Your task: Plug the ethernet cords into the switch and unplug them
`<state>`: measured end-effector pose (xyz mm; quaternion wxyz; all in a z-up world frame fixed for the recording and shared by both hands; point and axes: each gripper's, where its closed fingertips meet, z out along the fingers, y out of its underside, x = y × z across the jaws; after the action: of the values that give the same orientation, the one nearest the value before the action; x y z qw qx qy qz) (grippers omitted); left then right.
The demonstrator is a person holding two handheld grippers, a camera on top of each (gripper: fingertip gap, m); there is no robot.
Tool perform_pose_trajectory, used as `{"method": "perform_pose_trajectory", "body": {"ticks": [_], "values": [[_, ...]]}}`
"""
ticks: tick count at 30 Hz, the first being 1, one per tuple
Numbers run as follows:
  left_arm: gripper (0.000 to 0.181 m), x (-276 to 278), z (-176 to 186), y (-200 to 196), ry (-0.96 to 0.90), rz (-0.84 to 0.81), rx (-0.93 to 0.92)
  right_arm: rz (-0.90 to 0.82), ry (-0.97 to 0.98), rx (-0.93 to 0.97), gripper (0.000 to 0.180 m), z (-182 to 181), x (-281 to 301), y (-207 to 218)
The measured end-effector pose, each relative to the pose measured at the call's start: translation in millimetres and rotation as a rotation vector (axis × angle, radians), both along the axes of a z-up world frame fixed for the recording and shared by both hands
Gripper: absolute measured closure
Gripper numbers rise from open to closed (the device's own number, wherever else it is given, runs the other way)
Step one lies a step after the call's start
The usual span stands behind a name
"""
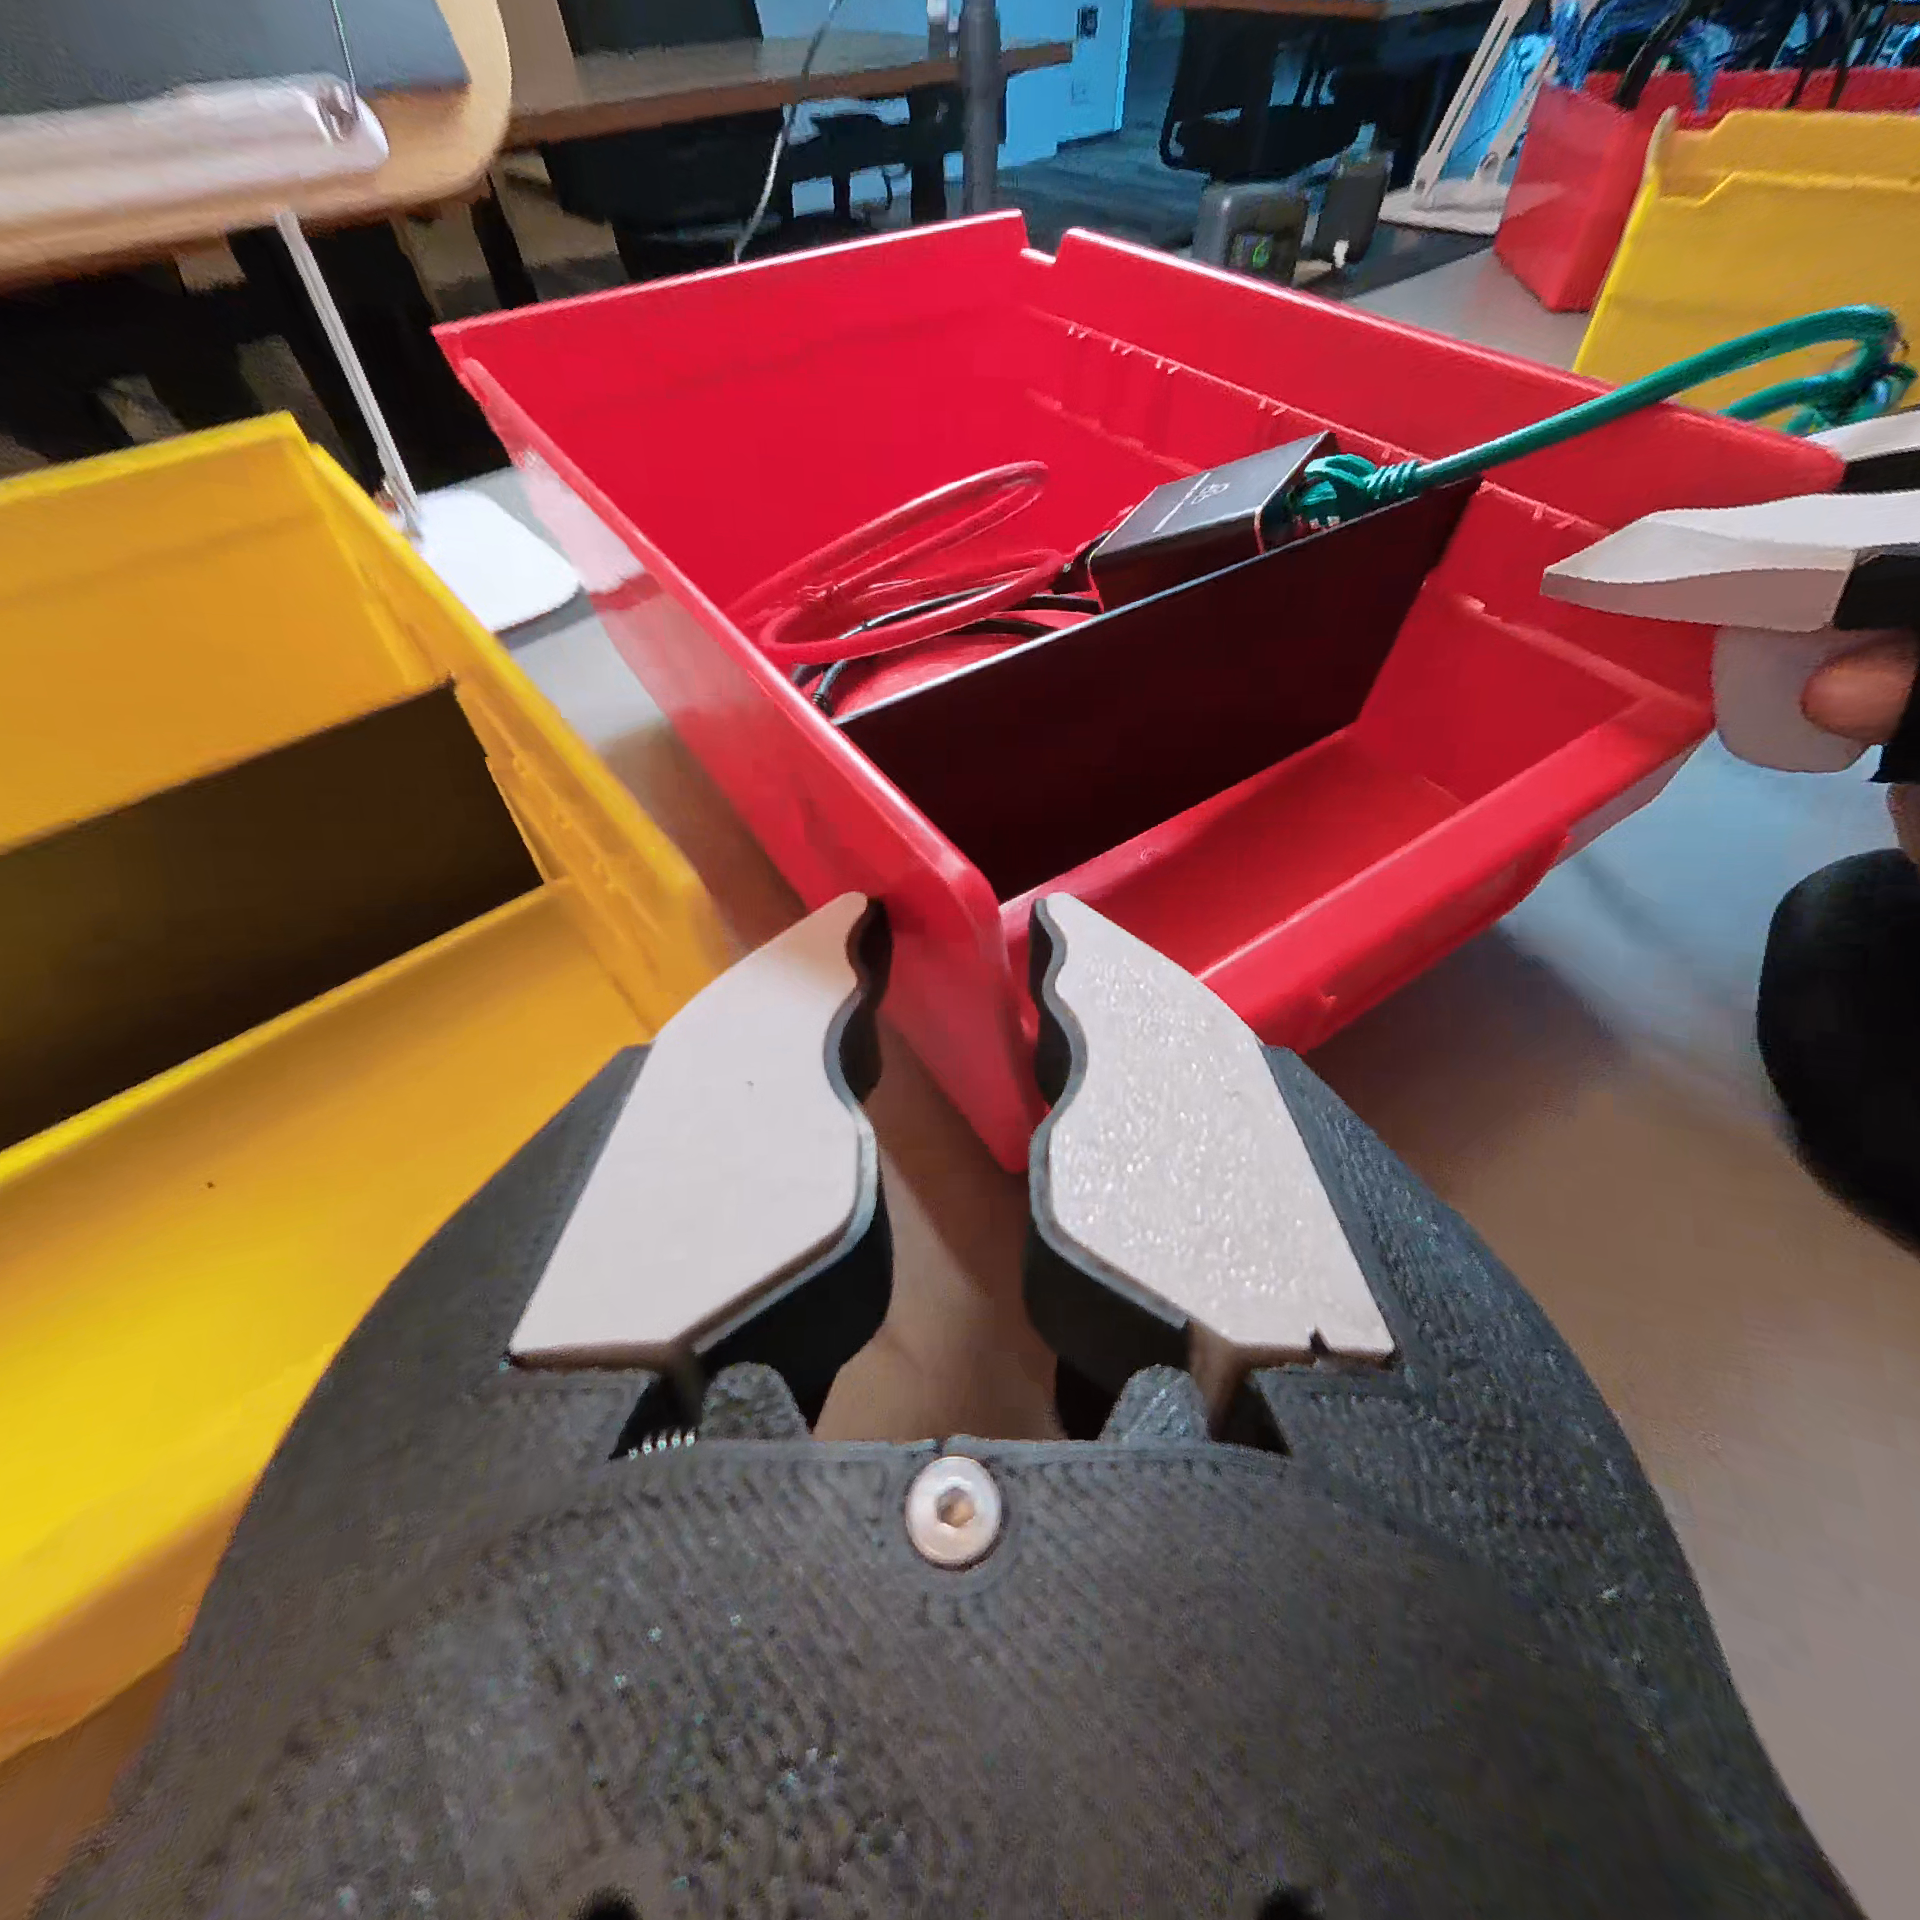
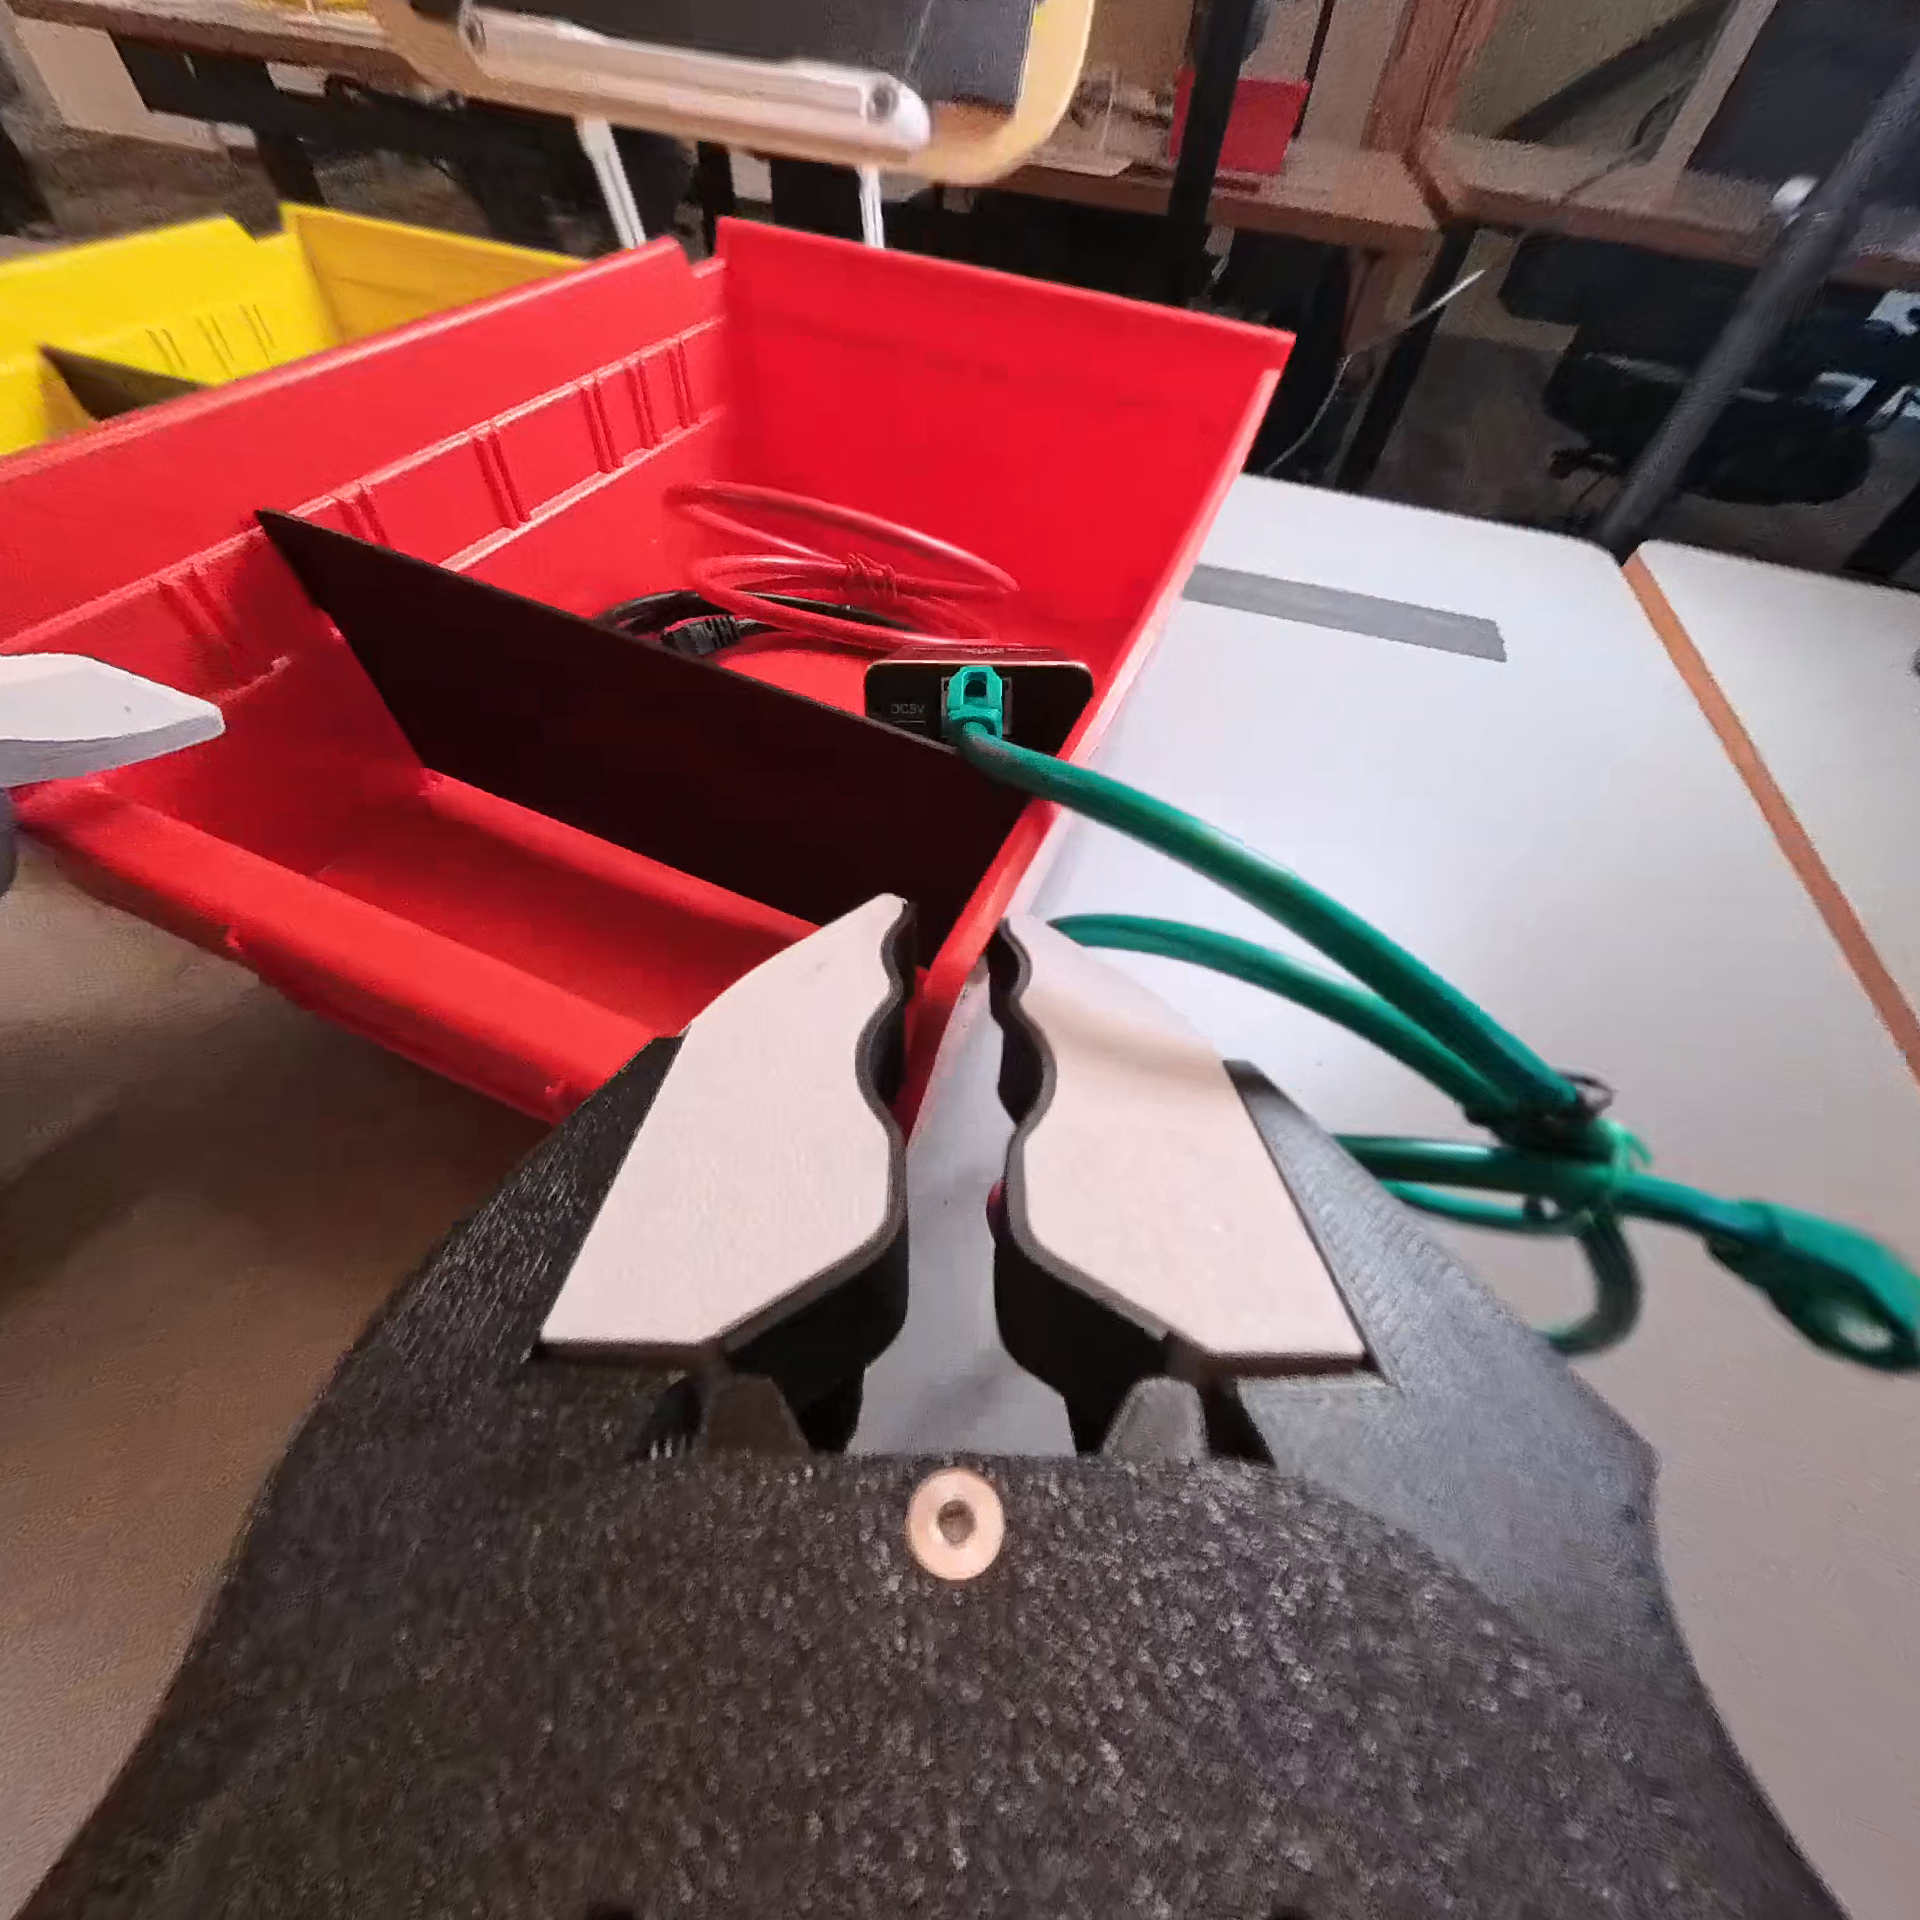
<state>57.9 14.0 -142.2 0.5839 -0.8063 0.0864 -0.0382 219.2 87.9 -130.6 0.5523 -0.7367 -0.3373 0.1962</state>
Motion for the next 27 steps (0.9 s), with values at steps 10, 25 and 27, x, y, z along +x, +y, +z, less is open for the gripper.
{"method": "perform_pose_trajectory", "body": {"ticks": [10, 25, 27], "values": [[0.159, -61.6, 138.2, -43.3, 0.064, 0.116, 0.271, 0.158, 0.121, 0.283, 0.164, 151.2, -68.5, -44.5], [0.171, -290.6, 187.9, -258.4, 0.12, 0.679, 0.353, 0.618, 0.239, 0.232, 0.162, 173.3, -333.1, -204.0], [0.172, -310.8, 169.8, -278.2, 0.125, 0.714, 0.314, 0.648, 0.234, 0.178, 0.162, 146.5, -356.7, -219.0]]}}
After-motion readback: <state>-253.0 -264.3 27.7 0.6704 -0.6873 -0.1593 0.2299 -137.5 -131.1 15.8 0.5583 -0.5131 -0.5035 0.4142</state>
